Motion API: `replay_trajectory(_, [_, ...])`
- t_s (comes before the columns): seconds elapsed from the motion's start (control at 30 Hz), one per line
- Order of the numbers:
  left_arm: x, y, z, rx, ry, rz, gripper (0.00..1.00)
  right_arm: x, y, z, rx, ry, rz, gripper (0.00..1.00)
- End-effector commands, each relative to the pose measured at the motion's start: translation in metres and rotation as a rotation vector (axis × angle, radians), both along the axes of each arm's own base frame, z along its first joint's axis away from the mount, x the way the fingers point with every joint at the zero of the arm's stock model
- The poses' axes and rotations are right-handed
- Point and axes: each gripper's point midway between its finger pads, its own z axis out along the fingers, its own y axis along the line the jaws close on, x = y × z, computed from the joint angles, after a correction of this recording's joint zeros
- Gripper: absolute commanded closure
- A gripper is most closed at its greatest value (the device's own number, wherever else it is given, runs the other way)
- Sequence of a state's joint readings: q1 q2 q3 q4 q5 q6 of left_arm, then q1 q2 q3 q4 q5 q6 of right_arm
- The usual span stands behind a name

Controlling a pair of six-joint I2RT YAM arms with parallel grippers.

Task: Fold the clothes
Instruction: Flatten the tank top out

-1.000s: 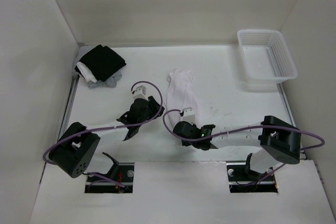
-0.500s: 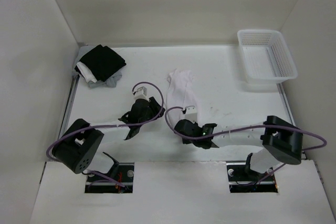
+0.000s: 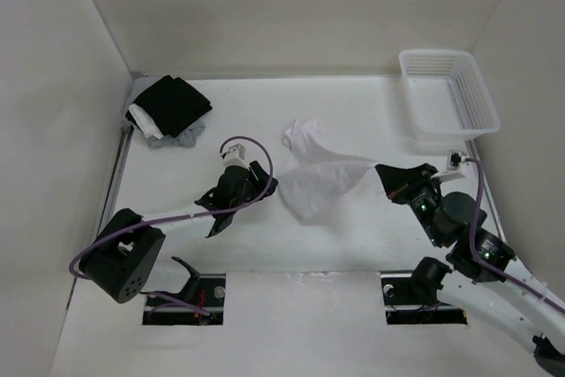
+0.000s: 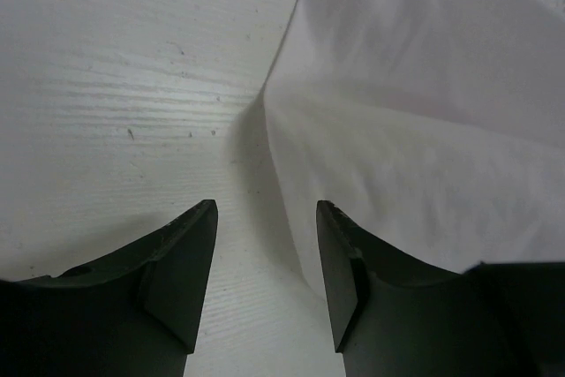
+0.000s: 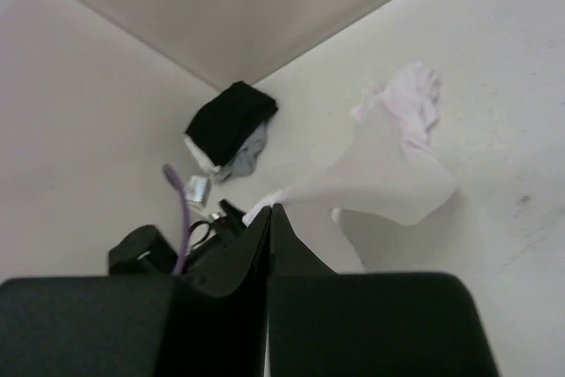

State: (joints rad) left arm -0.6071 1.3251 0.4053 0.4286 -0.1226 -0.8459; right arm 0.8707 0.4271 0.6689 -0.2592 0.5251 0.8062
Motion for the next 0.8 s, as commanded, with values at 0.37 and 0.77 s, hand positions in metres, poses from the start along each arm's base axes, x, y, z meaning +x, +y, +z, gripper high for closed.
replay_trajectory(0.37, [-0.012,-0.075,-0.014,-0.011,0.054,-0.156,0.52,0.024,-0.029,-0.099,-0.128,0.202,-0.127,1.0])
replay_trajectory(0.77, [-0.025,-0.045,0.058,0.036,0.053,-0.127,0.92,0.025,-0.02,-0.09,-0.12,0.16,-0.082,1.0])
